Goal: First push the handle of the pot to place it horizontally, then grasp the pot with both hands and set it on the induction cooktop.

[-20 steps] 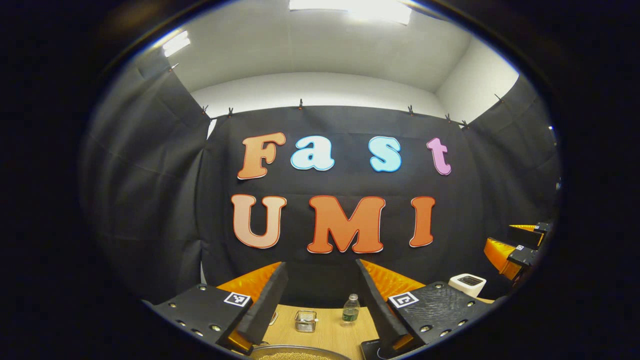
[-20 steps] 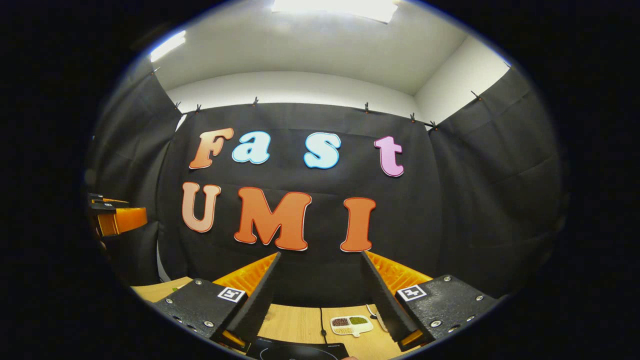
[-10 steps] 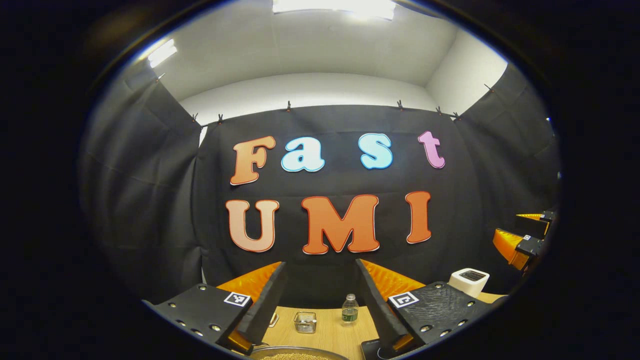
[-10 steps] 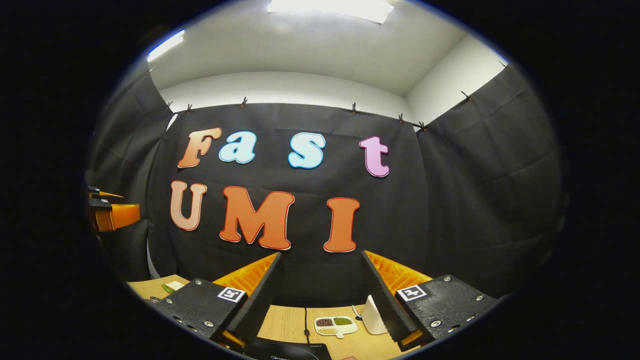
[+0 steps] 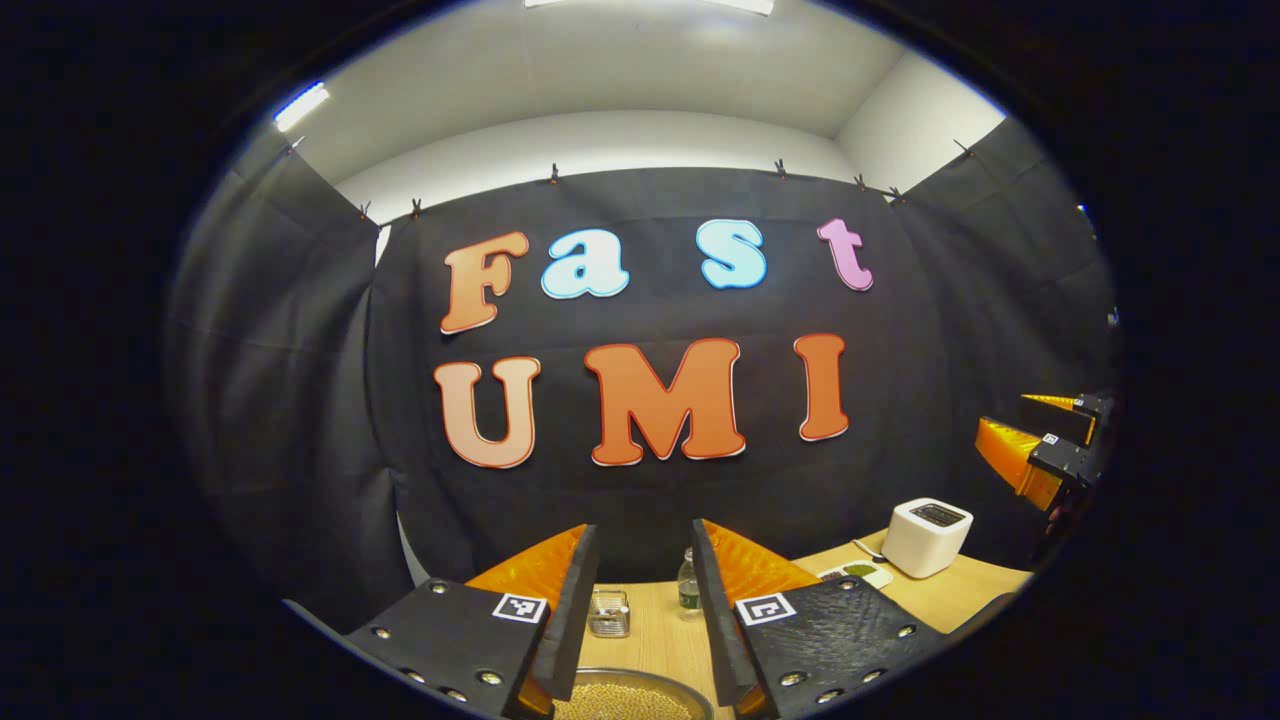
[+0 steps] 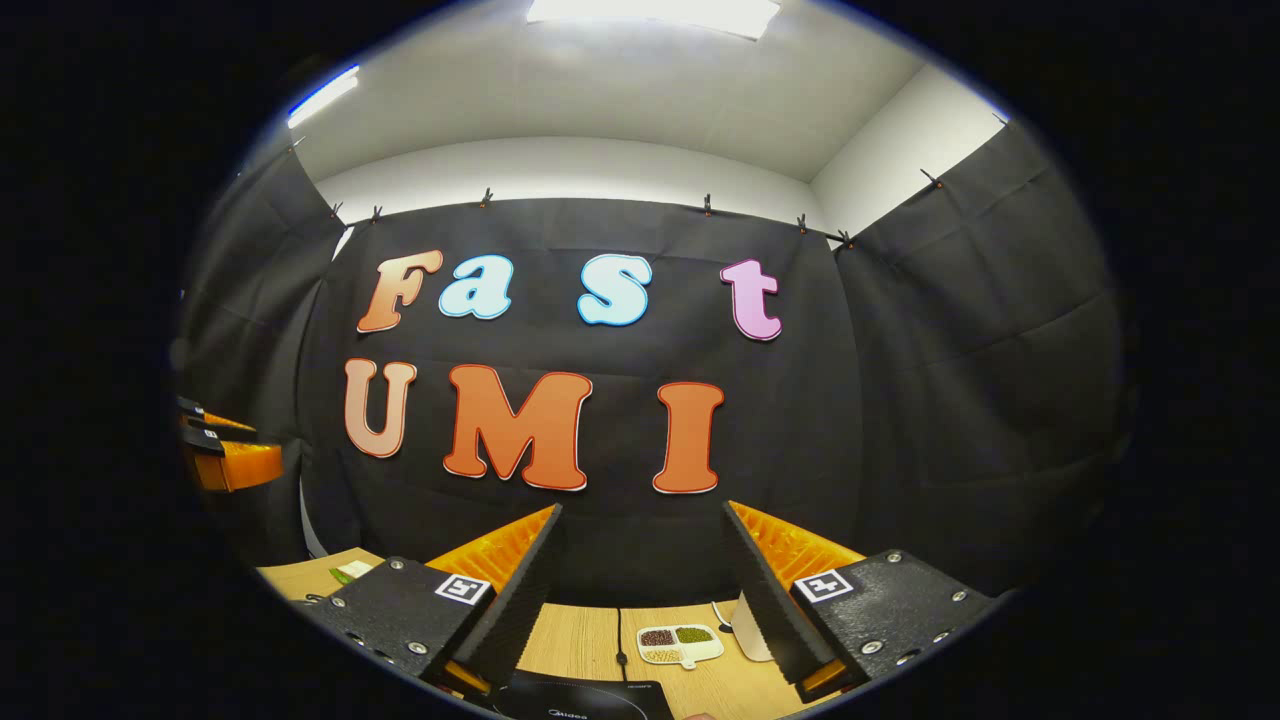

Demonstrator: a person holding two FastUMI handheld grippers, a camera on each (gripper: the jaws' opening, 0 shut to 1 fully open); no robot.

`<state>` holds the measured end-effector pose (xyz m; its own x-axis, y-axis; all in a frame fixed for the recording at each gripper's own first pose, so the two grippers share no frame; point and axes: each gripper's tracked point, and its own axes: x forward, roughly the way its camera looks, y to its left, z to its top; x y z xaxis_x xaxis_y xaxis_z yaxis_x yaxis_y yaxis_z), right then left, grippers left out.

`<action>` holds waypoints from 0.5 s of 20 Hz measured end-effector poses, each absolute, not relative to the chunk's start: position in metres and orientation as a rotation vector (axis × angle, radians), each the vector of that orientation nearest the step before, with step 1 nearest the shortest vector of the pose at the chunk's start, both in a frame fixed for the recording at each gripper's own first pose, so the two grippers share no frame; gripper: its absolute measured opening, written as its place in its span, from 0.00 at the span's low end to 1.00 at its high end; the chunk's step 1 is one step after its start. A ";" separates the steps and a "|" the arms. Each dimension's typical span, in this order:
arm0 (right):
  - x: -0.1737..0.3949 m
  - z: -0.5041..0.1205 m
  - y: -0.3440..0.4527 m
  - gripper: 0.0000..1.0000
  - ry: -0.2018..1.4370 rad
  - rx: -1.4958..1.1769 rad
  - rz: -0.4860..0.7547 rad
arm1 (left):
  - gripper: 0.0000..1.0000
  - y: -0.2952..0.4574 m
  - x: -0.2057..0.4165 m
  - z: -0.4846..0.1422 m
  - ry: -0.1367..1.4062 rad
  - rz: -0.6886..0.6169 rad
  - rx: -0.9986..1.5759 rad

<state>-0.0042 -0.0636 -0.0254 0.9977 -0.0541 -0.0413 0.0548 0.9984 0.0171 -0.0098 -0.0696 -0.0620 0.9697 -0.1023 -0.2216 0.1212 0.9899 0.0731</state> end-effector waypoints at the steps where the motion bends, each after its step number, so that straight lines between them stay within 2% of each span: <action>1: -0.005 -0.026 -0.064 0.95 0.044 0.018 -0.054 | 0.52 -0.074 -0.015 -0.077 0.261 -0.133 0.085; 2: -0.006 -0.028 -0.065 0.95 0.049 0.018 -0.054 | 0.39 -0.076 -0.019 -0.089 0.302 -0.146 0.088; 3: -0.005 -0.030 -0.064 0.95 0.054 0.017 -0.054 | 0.33 -0.075 -0.022 -0.102 0.335 -0.145 0.096; 4: -0.006 -0.031 -0.064 0.95 0.058 0.015 -0.055 | 0.18 -0.076 -0.025 -0.115 0.378 -0.159 0.102; 10: -0.007 -0.041 -0.064 0.95 0.083 0.002 -0.050 | 0.02 -0.094 -0.080 -0.224 0.756 -0.283 0.125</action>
